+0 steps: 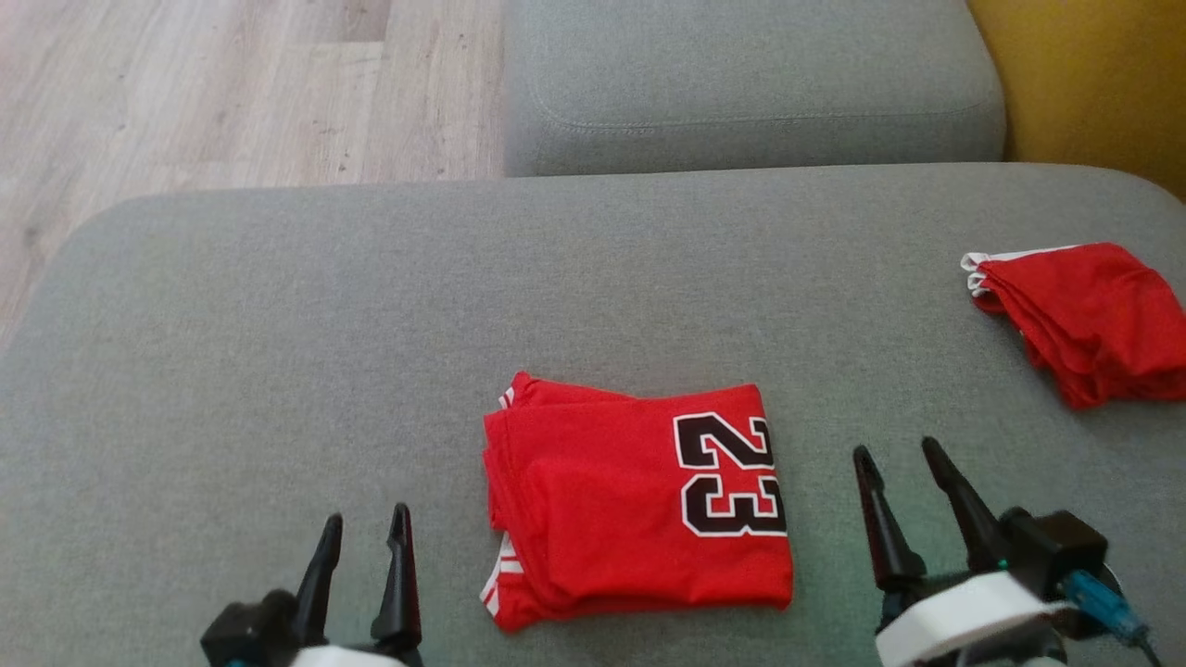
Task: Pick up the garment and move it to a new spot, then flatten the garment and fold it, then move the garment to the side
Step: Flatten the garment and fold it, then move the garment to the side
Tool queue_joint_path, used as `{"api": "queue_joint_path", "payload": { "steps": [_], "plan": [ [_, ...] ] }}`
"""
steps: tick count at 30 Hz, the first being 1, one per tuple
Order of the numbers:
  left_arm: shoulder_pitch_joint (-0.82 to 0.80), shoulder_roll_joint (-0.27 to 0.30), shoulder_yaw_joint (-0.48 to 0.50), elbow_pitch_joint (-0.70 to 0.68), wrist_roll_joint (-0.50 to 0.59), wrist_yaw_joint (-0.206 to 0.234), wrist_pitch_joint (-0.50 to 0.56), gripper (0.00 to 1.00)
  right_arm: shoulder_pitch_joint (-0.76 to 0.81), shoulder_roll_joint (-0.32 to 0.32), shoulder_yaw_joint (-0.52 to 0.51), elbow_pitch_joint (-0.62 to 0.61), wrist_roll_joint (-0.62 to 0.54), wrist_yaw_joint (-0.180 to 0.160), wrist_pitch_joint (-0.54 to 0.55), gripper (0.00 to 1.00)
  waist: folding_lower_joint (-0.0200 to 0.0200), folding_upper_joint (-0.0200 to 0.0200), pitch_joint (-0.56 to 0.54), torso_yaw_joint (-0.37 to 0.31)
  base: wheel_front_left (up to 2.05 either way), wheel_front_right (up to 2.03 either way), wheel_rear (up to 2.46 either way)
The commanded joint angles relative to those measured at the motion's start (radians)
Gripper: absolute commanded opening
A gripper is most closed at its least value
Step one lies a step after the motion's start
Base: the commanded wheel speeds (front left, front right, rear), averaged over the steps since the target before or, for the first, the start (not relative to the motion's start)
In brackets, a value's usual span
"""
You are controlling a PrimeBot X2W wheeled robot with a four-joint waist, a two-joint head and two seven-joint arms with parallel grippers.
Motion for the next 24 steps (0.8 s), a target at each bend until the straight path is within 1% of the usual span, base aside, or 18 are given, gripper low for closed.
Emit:
{"api": "queue_joint_path", "payload": {
  "steps": [1,10,24],
  "plan": [
    [-0.025,0.005,0.048,-0.024,0.009,0.0,-0.016,1.0,-0.027,-0.003,0.016,-0.039,-0.007,-0.001,0.001,1.0,0.0001,-0.0001,0.0,0.0,0.0,0.0,0.0],
    [-0.004,0.001,0.055,-0.007,0.029,-0.011,-0.019,1.0,-0.005,-0.003,-0.008,-0.049,-0.009,-0.001,0.004,1.0,0.0001,-0.0001,0.001,0.001,0.0,0.0,0.0],
    [-0.009,0.004,0.057,-0.007,0.045,-0.011,-0.02,1.0,-0.006,-0.003,-0.011,-0.05,-0.019,-0.001,0.017,1.0,0.0001,-0.0001,0.002,0.005,0.0,0.0,0.0]
  ]
}}
